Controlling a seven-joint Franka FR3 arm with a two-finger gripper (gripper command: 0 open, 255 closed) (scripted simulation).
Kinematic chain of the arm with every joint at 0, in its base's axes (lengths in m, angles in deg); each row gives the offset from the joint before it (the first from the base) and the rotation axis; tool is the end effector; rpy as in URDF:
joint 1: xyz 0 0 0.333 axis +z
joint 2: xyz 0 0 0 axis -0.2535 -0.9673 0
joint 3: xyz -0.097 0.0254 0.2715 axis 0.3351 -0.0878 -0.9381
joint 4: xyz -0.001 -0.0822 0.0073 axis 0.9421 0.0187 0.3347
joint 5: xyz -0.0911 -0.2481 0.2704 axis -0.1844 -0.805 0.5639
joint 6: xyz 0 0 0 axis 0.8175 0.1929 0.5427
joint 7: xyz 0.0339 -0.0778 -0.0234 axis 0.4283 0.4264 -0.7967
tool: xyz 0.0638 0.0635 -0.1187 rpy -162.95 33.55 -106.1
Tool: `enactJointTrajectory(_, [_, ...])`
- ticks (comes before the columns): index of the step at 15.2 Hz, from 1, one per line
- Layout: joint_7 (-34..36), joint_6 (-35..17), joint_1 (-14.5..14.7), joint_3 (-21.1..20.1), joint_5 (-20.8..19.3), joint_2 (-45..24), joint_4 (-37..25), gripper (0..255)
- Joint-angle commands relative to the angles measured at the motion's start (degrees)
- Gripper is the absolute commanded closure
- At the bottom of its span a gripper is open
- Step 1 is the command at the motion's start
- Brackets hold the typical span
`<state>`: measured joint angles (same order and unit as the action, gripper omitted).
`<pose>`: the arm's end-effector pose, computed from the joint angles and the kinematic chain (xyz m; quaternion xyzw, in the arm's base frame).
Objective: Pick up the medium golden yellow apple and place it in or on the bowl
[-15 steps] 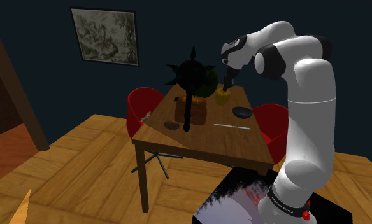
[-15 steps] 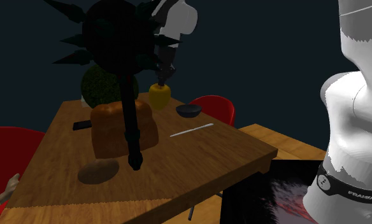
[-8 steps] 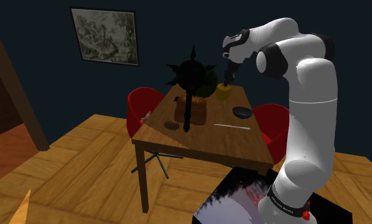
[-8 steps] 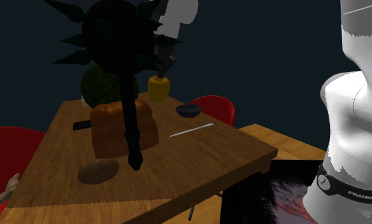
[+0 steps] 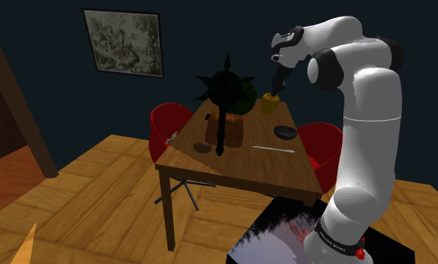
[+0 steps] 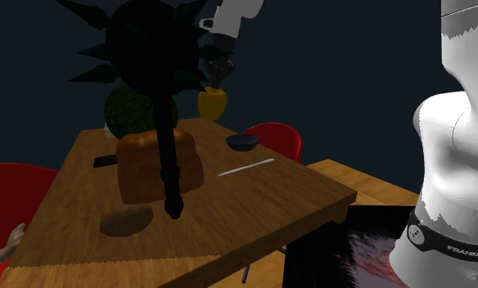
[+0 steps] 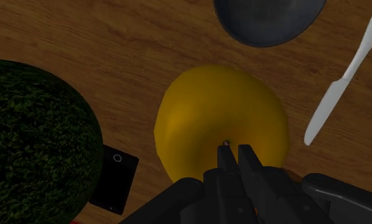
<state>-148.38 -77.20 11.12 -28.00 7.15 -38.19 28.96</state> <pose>0.4712 -0.4213 0.4723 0.8845 0.4532 0.1030 0.0416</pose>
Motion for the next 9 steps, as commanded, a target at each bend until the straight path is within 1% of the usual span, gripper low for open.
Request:
enactJointTrajectory(1, [-1.4, 1.1, -0.7, 0.8, -0.8, 1.4, 0.3, 255])
enactJointTrajectory(5, [-4.9, 4.6, -3.8, 2.4, -1.1, 2.5, -1.4, 255])
enactJointTrajectory(9, [-8.9, 8.9, -7.8, 3.8, -0.5, 2.4, -4.7, 255])
